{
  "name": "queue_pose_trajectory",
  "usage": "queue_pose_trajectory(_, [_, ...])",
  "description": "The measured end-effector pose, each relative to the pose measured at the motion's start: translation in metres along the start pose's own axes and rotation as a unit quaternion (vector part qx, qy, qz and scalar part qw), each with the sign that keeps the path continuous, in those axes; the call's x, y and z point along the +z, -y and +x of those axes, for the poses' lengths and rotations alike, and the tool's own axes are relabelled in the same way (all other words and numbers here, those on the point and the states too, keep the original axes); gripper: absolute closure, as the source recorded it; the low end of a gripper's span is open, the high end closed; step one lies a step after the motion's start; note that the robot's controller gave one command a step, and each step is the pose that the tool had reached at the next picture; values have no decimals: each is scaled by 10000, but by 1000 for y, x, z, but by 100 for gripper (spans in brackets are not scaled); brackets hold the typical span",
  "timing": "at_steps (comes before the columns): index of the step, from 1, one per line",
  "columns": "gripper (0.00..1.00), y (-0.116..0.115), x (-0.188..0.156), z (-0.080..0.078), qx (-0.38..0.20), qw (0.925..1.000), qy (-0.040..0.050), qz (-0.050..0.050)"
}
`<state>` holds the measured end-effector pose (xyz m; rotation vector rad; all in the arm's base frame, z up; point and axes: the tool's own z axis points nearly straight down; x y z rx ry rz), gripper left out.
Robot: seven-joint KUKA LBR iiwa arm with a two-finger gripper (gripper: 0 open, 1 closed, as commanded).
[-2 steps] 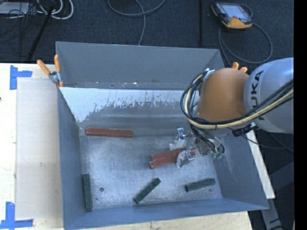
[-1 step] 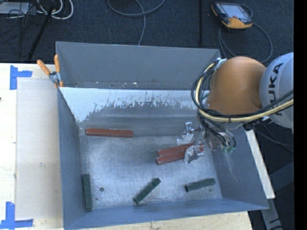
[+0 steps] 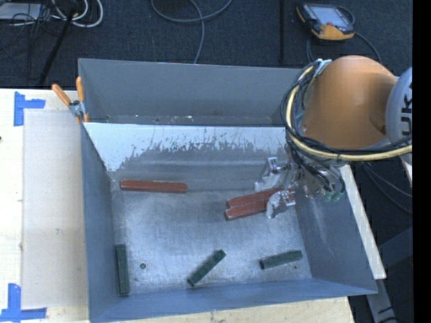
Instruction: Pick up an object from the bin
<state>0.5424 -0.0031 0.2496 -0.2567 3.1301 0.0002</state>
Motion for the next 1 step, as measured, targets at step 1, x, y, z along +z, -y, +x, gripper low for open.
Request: queue_pose_trajectory(1, [100,0,0,0,0,10000,0,0])
